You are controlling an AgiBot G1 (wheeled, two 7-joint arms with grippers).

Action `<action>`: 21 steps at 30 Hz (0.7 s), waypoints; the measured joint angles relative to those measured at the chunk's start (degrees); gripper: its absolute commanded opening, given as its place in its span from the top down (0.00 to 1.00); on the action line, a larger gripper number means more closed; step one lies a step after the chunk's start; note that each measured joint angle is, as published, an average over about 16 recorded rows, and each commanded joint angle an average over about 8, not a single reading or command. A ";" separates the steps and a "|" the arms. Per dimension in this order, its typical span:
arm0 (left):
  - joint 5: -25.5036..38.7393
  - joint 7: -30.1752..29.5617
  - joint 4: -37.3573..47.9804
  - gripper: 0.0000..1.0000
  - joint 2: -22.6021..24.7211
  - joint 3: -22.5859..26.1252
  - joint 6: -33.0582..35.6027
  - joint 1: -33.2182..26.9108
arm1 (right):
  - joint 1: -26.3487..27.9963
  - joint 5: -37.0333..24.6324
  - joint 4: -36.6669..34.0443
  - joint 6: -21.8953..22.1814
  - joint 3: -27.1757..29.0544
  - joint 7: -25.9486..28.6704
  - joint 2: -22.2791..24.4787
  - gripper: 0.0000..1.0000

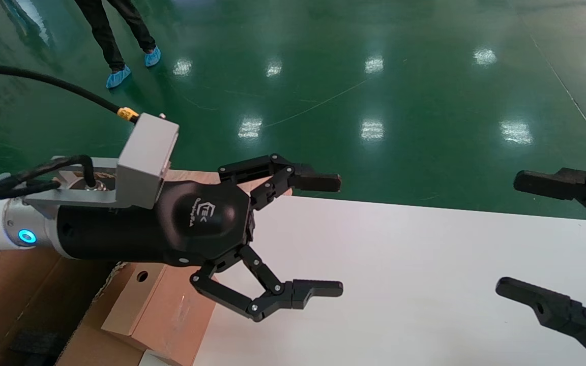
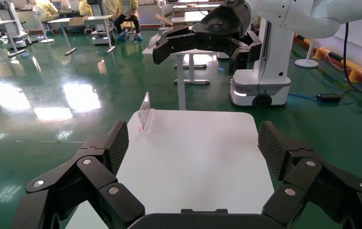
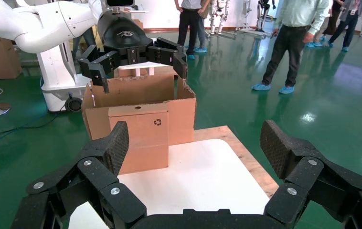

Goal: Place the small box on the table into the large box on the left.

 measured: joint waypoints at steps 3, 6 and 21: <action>0.00 0.00 0.00 0.00 0.00 0.00 0.00 0.00 | 0.00 0.00 0.00 0.00 0.00 0.00 0.00 0.00; 0.00 0.00 0.00 0.00 0.00 0.00 0.00 0.00 | 0.00 0.00 0.00 0.00 0.00 0.00 0.00 0.00; 0.00 0.00 0.00 0.00 0.00 0.00 0.00 0.00 | 0.00 0.00 0.00 0.00 0.00 0.00 0.00 0.76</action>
